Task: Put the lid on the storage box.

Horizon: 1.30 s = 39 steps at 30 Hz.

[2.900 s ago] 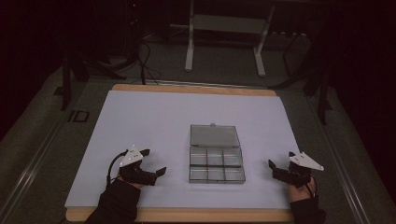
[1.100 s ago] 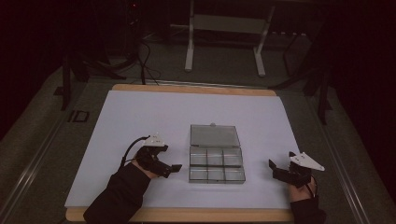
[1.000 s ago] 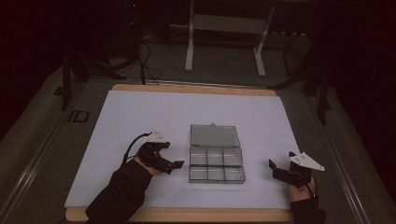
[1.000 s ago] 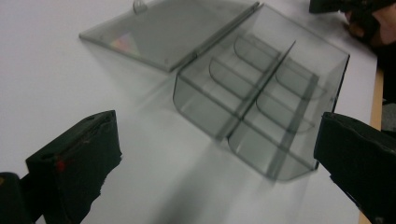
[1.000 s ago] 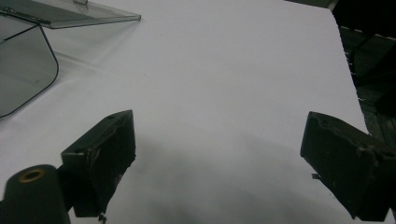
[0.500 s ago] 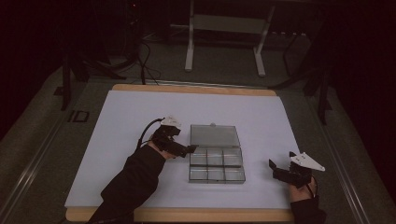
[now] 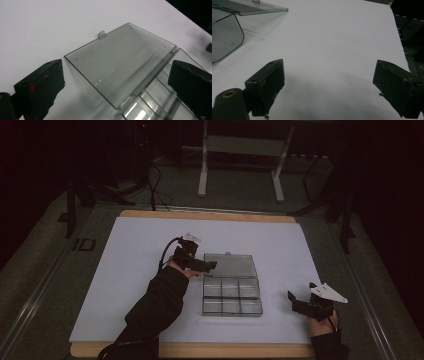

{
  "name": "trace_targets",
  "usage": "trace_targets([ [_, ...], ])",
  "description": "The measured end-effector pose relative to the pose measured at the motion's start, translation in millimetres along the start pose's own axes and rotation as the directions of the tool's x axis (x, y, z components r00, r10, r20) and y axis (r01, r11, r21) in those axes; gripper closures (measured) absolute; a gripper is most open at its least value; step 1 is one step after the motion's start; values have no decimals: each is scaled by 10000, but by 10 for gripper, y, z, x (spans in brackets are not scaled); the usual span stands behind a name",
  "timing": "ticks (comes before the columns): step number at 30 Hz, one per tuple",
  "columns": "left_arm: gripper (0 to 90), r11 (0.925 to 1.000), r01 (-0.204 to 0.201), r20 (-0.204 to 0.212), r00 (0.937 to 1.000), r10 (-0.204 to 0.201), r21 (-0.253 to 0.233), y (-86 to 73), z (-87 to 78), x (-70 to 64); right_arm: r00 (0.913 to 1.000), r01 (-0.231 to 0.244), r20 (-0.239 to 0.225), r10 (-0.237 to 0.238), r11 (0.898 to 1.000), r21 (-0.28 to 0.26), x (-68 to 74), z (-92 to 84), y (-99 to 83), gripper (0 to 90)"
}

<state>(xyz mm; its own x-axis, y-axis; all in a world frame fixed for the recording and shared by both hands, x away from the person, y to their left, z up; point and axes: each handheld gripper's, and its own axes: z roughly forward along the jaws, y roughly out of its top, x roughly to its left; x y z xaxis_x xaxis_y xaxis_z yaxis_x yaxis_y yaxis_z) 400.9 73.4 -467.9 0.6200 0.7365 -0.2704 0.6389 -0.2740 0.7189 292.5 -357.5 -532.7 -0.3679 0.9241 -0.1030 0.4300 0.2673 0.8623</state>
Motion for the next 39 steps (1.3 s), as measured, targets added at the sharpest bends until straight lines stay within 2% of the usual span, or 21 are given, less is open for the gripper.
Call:
trace_targets([
  [4, 20, 9986, 505, -163, 9986, -503, 151, -2, 104, 64, 10000, 10, -15, -10, 10000, 0, 1, -1, -1, 100],
  [5, 20, 9974, 707, -43, 9975, -706, 103, -7, 131, 82, 10000, 10, -14, -10, 10000, 12, 3, -1, 0, 100],
  [9, 19, 9904, 1254, -61, 9921, -1253, 582, -24, 261, 122, 10000, 49, -2, -49, 10000, 8, 7, 0, 0, 101],
  [13, 20, 9868, 1270, -24, 9918, -1274, 1004, -71, 367, 115, 10000, 64, -8, -64, 10000, 4, 10, -2, -1, 101],
  [17, 86, 9844, 1474, -21, 9890, -1479, 964, -117, 407, 155, 9999, 164, 22, -164, 9999, 15, 17, 3, 0, 100],
  [20, 157, 9802, 1760, 105, 9840, -1777, 912, -155, 426, 198, 9998, 186, 36, -186, 9998, 33, 22, 3, 0, 101],
  [24, 161, 9745, 2058, 414, 9768, -2101, 896, -199, 445, 233, 9997, 252, 53, -253, 9997, 62, 25, 6, 2, 101],
  [26, 171, 9700, 2267, 622, 9706, -2325, 879, -223, 456, 249, 9996, 256, 66, -257, 9997, 61, 26, 6, 1, 101],
  [30, 180, 9659, 2386, 770, 9660, -2467, 1006, -271, 495, 273, 9996, 260, 78, -261, 9996, 61, 27, 6, 1, 101],
  [33, 195, 9659, 2395, 929, 9641, -2486, 987, -284, 498, 279, 9996, 262, 94, -262, 9996, 57, 33, 8, 1, 101],
  [38, 242, 9689, 2227, 1087, 9661, -2341, 1079, -289, 511, 248, 9996, 269, 101, -269, 9996, 72, 34, 10, 2, 101],
  [39, 261, 9674, 2280, 1272, 9621, -2412, 1099, -290, 515, 248, 9996, 268, 99, -268, 9996, 87, 33, 10, 2, 101],
])
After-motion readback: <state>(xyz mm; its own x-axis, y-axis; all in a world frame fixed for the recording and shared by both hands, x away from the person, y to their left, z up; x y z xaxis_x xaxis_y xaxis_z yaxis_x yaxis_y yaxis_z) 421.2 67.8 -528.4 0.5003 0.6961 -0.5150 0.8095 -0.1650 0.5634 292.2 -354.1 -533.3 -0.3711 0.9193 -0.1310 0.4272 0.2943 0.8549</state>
